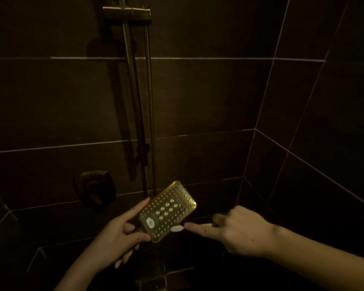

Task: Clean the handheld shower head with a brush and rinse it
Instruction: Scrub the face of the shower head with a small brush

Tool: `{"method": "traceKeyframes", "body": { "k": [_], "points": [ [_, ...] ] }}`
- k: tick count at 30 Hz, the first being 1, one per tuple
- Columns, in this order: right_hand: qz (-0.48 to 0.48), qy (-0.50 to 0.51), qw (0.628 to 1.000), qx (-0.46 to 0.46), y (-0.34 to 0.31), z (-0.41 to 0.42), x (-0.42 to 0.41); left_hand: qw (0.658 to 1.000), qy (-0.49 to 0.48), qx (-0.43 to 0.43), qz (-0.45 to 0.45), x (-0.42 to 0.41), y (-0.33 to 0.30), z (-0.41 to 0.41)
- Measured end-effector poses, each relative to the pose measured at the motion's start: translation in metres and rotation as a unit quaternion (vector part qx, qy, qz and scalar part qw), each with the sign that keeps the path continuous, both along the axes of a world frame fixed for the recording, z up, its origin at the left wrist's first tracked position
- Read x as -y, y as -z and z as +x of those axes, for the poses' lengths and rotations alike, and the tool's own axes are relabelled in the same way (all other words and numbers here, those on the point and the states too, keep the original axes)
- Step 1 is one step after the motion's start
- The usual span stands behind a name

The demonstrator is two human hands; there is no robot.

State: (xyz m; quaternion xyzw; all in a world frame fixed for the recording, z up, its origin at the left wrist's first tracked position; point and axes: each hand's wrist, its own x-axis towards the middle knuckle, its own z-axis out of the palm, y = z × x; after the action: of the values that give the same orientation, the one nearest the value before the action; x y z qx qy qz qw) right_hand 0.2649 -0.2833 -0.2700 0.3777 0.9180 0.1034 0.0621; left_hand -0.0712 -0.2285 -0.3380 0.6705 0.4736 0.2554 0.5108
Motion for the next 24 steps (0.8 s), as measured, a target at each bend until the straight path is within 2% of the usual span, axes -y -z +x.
{"method": "traceKeyframes", "body": {
  "k": [5, 9, 13, 16, 18, 22, 24],
  "points": [
    [0.090, 0.120, 0.986, -0.078, -0.016, -0.006, -0.014, 0.998, -0.041, 0.015, 0.043, 0.010, 0.003, 0.014],
    [0.062, 0.099, 0.990, -0.079, 0.004, -0.023, -0.007, 0.990, -0.112, 0.068, 0.060, 0.021, 0.009, 0.029],
    [0.063, 0.161, 0.976, -0.134, 0.012, -0.038, -0.009, 0.969, -0.205, 0.119, 0.065, 0.031, 0.014, 0.042],
    [0.005, 0.092, 0.983, -0.161, 0.036, -0.061, 0.000, 0.958, -0.236, 0.151, 0.065, 0.034, 0.013, 0.051],
    [0.008, 0.060, 0.985, -0.162, 0.046, -0.071, 0.003, 0.952, -0.246, 0.170, 0.063, 0.035, 0.012, 0.055],
    [0.086, 0.142, 0.967, -0.195, 0.026, -0.063, -0.014, 0.940, -0.278, 0.190, 0.059, 0.035, 0.011, 0.056],
    [0.070, 0.121, 0.974, -0.180, 0.024, -0.065, -0.013, 0.935, -0.288, 0.197, 0.057, 0.034, 0.010, 0.055]
  ]
}}
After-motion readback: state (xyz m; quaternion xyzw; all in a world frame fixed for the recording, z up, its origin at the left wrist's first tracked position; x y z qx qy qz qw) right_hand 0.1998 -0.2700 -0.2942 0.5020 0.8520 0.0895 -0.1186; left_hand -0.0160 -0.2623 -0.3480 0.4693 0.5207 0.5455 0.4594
